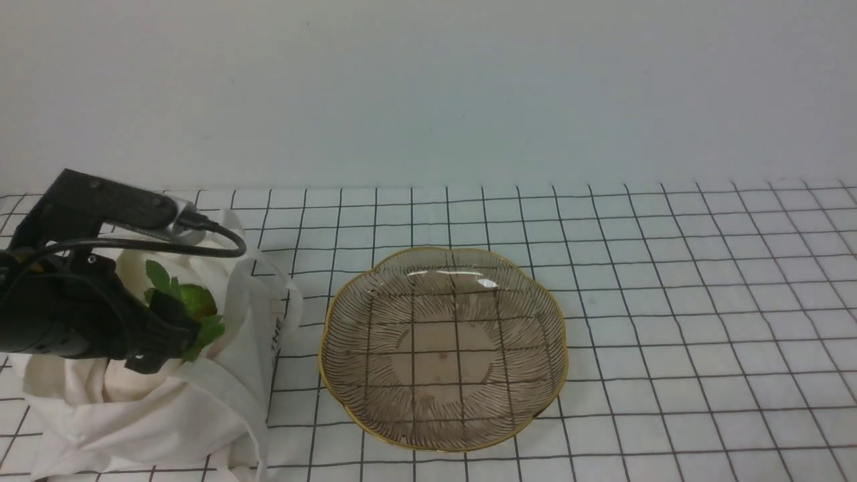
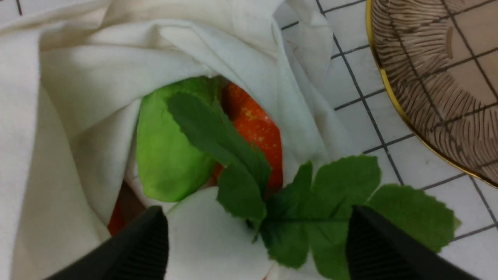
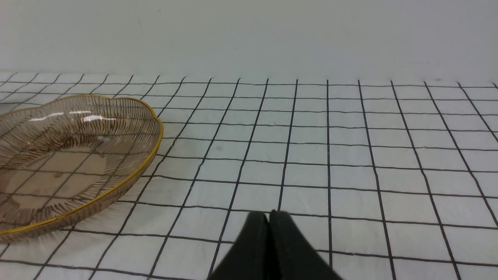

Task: Take vegetables from bag on white checkered tablecloth place on plate.
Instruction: 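Reach the gripper into the cloth bag toward the vegetables inside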

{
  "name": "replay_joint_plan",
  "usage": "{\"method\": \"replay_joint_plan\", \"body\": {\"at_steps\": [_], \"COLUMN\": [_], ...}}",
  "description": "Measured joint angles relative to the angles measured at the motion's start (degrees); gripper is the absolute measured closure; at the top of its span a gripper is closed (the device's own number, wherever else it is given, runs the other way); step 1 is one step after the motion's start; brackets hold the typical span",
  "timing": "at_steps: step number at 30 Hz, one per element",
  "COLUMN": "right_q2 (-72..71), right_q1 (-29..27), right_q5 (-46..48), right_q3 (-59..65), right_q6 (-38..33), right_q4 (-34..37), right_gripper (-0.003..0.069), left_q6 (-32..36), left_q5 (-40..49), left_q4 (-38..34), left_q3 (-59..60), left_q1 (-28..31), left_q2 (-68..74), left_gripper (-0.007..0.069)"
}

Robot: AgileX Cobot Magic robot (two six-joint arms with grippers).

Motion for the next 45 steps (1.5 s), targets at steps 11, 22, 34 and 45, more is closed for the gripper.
{"method": "replay_joint_plan", "body": {"at_steps": [11, 22, 34, 45], "right_q2": [0.0, 0.0, 0.0, 0.0], "right_q1": [0.0, 0.0, 0.0, 0.0], "right_q5": [0.0, 0.0, 0.0, 0.0], "right_q3": [0.0, 0.0, 0.0, 0.0], "right_q6": [0.0, 0.0, 0.0, 0.0], "right_q4": [0.0, 0.0, 0.0, 0.0], "right_gripper": [0.0673, 0.0673, 0.0673, 0.0673], "left_q6": [-0.7, -1.4, -2.6, -2.4], "left_q5": [-4.2, -4.4, 1.0, 5.2], "left_q4": [4.0, 4.1, 4.1, 4.3], "left_q3": [-0.1, -0.5, -5.0, -4.7], "left_q1": [0.0, 0.0, 0.0, 0.0], "left_q2": [7.8, 7.1, -4.6, 2.1], "left_gripper": [-0.0011, 0.0557, 0.0632, 0.0416]}}
